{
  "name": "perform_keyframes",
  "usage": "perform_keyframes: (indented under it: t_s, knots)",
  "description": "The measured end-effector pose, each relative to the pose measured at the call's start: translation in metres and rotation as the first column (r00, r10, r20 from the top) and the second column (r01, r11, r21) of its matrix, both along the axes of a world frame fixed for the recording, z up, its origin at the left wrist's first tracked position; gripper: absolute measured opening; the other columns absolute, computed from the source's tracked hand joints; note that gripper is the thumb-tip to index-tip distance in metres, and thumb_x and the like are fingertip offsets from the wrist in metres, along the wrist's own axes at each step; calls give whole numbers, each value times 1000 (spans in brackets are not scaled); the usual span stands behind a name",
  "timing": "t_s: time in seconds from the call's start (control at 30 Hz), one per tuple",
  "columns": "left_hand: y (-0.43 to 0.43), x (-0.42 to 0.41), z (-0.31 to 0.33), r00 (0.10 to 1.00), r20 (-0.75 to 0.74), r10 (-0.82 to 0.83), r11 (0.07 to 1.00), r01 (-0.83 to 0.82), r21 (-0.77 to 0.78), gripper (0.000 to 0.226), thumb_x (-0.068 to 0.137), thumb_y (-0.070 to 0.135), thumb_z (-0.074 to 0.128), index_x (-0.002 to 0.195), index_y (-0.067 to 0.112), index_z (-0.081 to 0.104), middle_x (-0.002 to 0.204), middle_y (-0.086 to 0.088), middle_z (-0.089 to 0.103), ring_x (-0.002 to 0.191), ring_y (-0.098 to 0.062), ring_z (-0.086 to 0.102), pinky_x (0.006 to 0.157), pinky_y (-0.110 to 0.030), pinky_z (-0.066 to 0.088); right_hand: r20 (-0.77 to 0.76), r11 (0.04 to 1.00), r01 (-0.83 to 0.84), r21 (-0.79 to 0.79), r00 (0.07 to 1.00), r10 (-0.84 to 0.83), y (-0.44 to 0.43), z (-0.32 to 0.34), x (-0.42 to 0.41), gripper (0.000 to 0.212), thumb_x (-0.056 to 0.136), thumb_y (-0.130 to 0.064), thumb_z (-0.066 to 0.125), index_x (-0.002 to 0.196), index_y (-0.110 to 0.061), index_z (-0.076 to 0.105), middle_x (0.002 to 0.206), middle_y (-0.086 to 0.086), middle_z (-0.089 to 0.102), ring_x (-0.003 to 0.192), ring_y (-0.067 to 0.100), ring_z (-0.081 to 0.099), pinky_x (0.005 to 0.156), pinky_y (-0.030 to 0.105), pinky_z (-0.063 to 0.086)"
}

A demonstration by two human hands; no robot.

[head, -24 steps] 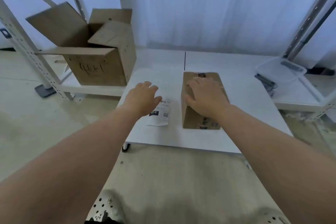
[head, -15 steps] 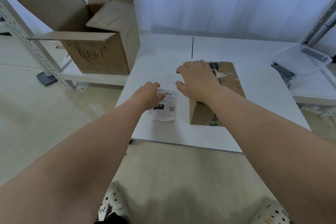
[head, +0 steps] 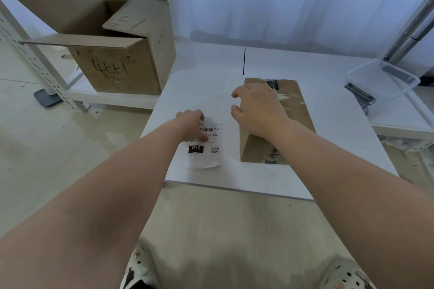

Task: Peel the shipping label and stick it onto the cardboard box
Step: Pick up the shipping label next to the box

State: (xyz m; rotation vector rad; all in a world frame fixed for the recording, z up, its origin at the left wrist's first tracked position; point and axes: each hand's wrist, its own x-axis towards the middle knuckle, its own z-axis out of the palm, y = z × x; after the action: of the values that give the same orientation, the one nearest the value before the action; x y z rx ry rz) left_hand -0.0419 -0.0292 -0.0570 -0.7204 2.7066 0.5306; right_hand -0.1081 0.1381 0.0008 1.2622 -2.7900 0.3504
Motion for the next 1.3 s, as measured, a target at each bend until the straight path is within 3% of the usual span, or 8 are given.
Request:
perform_keyframes:
  t_s: [0.13, 0.23, 0.4, 0.5, 0.7, 0.83, 1.0, 1.3]
  knots:
    - [-6, 11, 5, 997, -75, 16, 991, -6, 132, 19, 81, 22, 71, 85, 12, 56, 89, -5, 57, 86, -26, 51, 67, -30, 42, 7, 1000, -16, 9, 1000, 16, -2, 2, 2, 39, 94, -26, 42, 131, -15, 49, 138, 7, 50, 132, 26, 38, 116, 42, 17]
    - [-9, 22, 22, 981, -188, 51, 971, -5, 239, 28, 86, 18, 66, 64, 14, 50, 66, -2, 47, 67, -23, 44, 51, -27, 30, 15, 1000, -28, -4, 999, 28, -3, 5, 4, 41, 94, -26, 43, 134, -16, 46, 139, 7, 49, 133, 26, 37, 116, 41, 18]
    - [5, 34, 76, 913, -397, 98, 908, 82, 412, 27, 84, 19, 69, 64, 9, 54, 63, -4, 46, 62, -20, 42, 58, -26, 35, 231, 967, 7, -255, 971, 54, 0, 21, 12, 49, 93, -41, 50, 136, -17, 44, 140, 4, 48, 130, 23, 41, 107, 35, 32]
    - [27, 39, 102, 865, -495, 88, 884, 162, 439, 26, 81, 19, 73, 63, 15, 54, 60, -1, 47, 57, -14, 40, 53, -22, 32, 516, 877, 170, -450, 851, 100, 6, 39, 22, 39, 87, -37, 62, 119, -15, 56, 112, 3, 61, 104, 19, 58, 84, 27, 47]
    - [56, 56, 125, 780, -611, 138, 867, 203, 456, 23, 81, 23, 73, 71, 10, 58, 62, -2, 56, 59, -15, 50, 59, -27, 40, 550, 745, 266, -612, 820, 160, 32, 71, 45, 17, 87, -21, 66, 96, -8, 61, 85, 5, 66, 71, 19, 66, 53, 13, 51]
    - [71, 59, 135, 683, -681, 264, 817, 216, 534, 32, 87, 21, 66, 88, -11, 60, 76, -12, 58, 67, -17, 50, 61, -25, 42, 519, 662, 298, -688, 839, 162, 45, 85, 51, 13, 86, -18, 67, 92, -12, 58, 85, 4, 64, 65, 11, 62, 55, 17, 52]
    - [87, 55, 145, 660, -695, 284, 806, 228, 546, 13, 88, 18, 65, 76, 15, 62, 75, 1, 61, 66, -10, 50, 58, -15, 42, 484, 682, 294, -670, 869, 100, 72, 92, 44, 13, 87, -17, 66, 91, -9, 58, 88, 10, 67, 72, 22, 65, 66, 35, 55]
    - [91, 33, 139, 728, -635, 259, 818, 184, 545, 19, 91, 33, 59, 98, 15, 57, 93, 5, 59, 78, -12, 55, 66, -21, 46, 602, 688, 415, -595, 798, 39, 107, 70, 18, 7, 88, -15, 64, 91, -9, 62, 81, 3, 68, 68, 15, 68, 58, 25, 58]
